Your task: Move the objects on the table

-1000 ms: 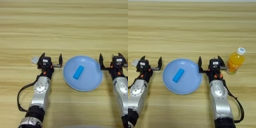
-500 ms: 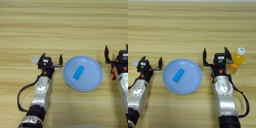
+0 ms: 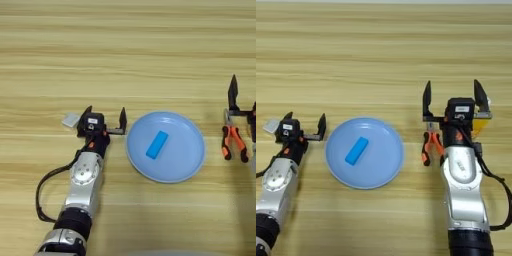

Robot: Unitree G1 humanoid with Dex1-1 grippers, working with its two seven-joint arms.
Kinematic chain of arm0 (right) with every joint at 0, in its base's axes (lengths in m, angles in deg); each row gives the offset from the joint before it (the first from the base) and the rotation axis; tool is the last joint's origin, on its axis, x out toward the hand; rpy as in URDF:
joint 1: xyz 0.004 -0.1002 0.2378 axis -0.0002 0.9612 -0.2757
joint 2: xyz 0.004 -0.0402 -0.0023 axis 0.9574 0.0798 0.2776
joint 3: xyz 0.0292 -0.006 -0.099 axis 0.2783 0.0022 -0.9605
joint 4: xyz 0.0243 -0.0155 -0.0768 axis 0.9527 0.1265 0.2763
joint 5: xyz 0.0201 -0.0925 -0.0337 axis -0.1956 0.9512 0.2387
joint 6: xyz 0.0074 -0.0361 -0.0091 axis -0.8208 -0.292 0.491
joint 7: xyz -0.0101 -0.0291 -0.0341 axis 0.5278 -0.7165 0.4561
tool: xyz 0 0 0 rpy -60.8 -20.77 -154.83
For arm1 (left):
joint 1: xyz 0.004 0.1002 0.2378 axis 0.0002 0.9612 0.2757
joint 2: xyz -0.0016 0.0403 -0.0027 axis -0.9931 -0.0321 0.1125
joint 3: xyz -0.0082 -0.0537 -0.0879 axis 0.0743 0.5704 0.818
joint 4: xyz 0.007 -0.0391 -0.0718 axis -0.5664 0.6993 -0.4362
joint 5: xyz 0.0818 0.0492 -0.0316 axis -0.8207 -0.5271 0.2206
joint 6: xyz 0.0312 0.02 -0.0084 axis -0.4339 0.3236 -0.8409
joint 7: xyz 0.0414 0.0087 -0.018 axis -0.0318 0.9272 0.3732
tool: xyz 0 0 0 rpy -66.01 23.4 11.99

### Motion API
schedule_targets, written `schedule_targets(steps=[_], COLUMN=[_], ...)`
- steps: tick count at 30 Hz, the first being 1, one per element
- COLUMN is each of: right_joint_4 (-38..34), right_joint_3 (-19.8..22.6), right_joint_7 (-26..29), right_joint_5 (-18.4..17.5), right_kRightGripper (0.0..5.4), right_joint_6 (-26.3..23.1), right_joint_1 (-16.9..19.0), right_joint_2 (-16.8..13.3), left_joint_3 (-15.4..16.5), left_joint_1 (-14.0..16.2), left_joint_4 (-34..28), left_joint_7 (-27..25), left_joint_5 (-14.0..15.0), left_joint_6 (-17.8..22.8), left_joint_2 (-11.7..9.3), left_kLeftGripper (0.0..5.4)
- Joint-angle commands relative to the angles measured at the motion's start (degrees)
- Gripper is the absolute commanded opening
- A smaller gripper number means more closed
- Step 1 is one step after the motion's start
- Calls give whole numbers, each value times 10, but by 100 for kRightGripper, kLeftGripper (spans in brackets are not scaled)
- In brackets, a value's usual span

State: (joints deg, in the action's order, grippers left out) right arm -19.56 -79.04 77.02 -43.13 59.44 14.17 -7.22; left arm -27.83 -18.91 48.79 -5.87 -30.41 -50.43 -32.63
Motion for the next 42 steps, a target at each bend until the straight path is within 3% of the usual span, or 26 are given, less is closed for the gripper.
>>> schedule_targets(steps=[1, 13, 18, 21, 42], right_joint_4=[-6, 36, 52, 56, 109], right_joint_3=[14, 68, 69, 66, 76], right_joint_7=[-16, -52, -41, -22, -6], right_joint_5=[12, 7, -6, -35, -79], right_kRightGripper=[540, 540, 540, 540, 540], right_joint_6=[10, 2, -10, -26, -51], right_joint_1=[1, 2, 2, 0, -18], right_joint_2=[-6, -18, -19, -13, -15], left_joint_3=[-1, -1, 0, 0, 1], left_joint_1=[-6, -6, -6, -6, -10], left_joint_4=[6, 11, 12, 12, 20], left_joint_7=[0, 0, 0, -1, -3], left_joint_5=[-4, -4, -3, -3, -2], left_joint_6=[-7, -9, -10, -9, -13], left_joint_2=[1, 0, -1, -1, -4], left_kLeftGripper=[539, 539, 539, 539, 539])
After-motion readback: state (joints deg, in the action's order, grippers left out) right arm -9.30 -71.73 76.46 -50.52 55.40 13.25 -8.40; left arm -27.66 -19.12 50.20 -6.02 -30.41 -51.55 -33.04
